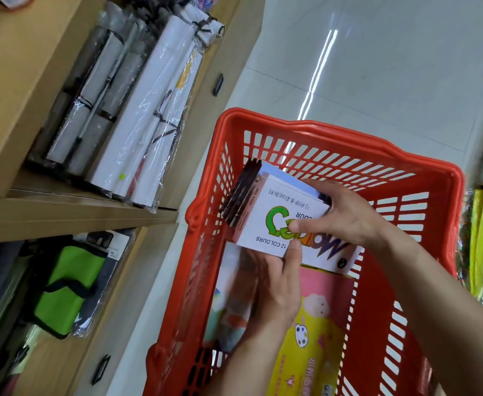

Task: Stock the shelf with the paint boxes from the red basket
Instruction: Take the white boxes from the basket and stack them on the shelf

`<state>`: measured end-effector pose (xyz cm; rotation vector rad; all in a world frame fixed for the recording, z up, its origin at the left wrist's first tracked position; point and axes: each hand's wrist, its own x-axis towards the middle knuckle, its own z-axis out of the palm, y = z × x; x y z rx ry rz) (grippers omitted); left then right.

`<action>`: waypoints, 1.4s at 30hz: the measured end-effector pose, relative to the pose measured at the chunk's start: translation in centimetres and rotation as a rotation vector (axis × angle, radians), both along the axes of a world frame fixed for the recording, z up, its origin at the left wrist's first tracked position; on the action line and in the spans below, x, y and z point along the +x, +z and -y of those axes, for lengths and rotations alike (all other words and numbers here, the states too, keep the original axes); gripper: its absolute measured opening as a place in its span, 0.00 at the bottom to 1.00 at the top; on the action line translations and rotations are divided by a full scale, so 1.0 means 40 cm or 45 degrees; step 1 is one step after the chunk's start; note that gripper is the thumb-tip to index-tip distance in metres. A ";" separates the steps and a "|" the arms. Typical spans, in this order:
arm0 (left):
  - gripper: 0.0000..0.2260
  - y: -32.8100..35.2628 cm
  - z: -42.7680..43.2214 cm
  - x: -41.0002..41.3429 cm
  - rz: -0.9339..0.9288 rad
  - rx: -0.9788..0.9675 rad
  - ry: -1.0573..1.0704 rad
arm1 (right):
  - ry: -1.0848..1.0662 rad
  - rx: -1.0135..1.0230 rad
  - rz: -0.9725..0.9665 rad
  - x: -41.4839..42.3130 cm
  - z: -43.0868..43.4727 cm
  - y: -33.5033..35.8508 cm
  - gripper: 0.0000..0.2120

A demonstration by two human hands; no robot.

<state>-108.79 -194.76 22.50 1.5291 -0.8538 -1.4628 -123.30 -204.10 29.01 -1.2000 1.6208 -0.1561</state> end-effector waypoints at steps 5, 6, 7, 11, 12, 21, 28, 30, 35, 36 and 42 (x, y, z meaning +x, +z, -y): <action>0.32 0.044 -0.012 0.010 0.084 -0.062 -0.036 | -0.099 -0.110 0.073 -0.003 -0.014 0.026 0.37; 0.38 0.059 -0.014 0.010 0.109 -0.033 -0.050 | -0.093 -0.128 0.065 -0.001 -0.017 0.033 0.36; 0.43 0.074 -0.016 0.011 0.134 -0.026 -0.057 | -0.084 -0.142 0.030 0.002 -0.022 0.041 0.34; 0.34 0.109 -0.026 0.019 0.127 -0.191 -0.028 | 0.099 -0.055 -0.151 0.001 -0.013 0.074 0.43; 0.31 0.109 -0.024 0.019 0.113 -0.232 -0.011 | 0.144 -0.014 -0.158 -0.002 -0.004 0.081 0.41; 0.28 0.123 -0.004 0.023 0.064 -0.294 0.003 | -0.031 -0.017 0.158 -0.004 -0.009 0.087 0.42; 0.26 0.174 -0.011 0.055 0.039 -0.367 -0.142 | -0.093 -0.195 0.147 0.008 -0.059 0.127 0.46; 0.25 0.182 -0.021 0.064 0.019 -0.349 -0.169 | -0.094 -0.197 0.073 0.009 -0.077 0.144 0.48; 0.23 0.204 -0.008 0.072 0.025 -0.236 -0.244 | -0.175 -0.355 0.000 0.017 -0.103 0.172 0.47; 0.24 0.207 0.003 0.072 0.050 -0.237 -0.263 | -0.219 -0.392 0.028 0.018 -0.105 0.174 0.44; 0.29 0.225 0.058 0.071 0.086 -0.264 -0.399 | -0.450 -0.570 0.286 0.017 -0.121 0.195 0.34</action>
